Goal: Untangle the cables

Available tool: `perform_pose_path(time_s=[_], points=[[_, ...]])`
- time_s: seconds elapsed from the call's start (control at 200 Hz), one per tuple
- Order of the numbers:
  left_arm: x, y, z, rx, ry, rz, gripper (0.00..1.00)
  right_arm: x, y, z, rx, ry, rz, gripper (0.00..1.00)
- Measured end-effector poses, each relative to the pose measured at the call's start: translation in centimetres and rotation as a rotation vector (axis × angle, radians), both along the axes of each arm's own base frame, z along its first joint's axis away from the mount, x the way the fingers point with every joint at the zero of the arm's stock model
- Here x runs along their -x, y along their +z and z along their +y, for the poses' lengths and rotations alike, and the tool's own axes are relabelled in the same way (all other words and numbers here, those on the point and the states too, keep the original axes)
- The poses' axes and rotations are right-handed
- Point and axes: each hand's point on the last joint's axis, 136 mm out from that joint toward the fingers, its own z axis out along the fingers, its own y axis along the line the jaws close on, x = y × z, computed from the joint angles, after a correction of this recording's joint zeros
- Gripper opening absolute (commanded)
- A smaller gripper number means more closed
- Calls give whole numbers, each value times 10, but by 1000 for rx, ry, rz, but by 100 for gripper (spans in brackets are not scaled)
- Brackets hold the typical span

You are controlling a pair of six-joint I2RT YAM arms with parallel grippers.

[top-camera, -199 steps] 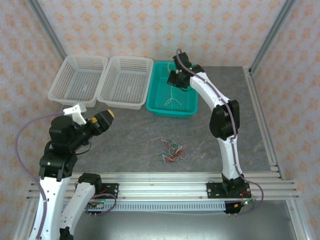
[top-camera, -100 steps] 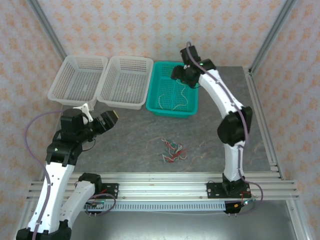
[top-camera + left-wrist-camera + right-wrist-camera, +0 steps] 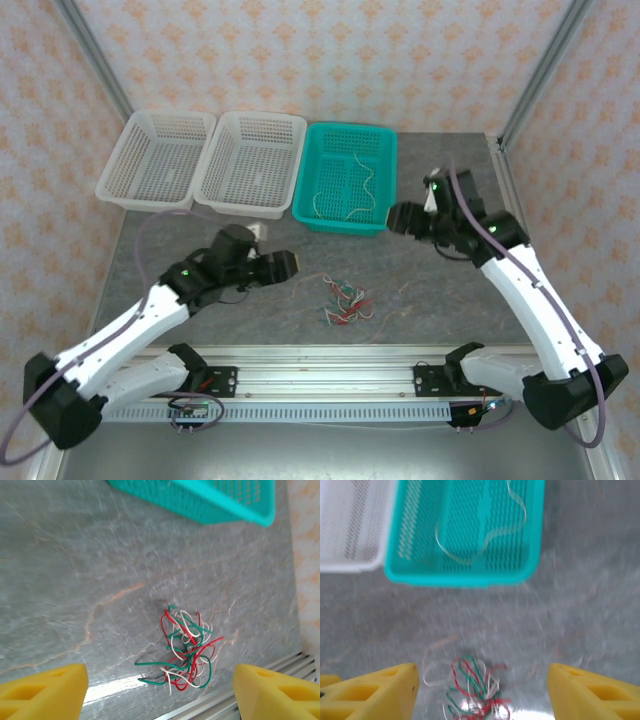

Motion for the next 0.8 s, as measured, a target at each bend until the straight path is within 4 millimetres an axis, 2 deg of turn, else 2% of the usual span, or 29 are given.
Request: perform_pose_path(time_s=[0.18,0.295,0.365,0.465,0.585,0.681,0.801], points=[[11,-27,-41,-55,-92,21,73,53,-102,16,2,7,276,61],[20,-37,-55,-90,-135,17,73,78,-149,20,-18,-33,396,47],[22,-41,-58,-108,-144,19,73,89,-170,18,-26,-69,454,38],[21,-42,-58,-120,-138,12,73,95,-186,22,-53,-100,514,35],[16,-38,-60,-121,-128,-2,73,91,-192,39,-114,-93,540,36],[13,-35,-63,-118,-126,-8,73,87,-195,47,-139,-90,547,24],[13,-35,-63,-119,-125,-7,74,85,-201,50,-144,-88,555,23]])
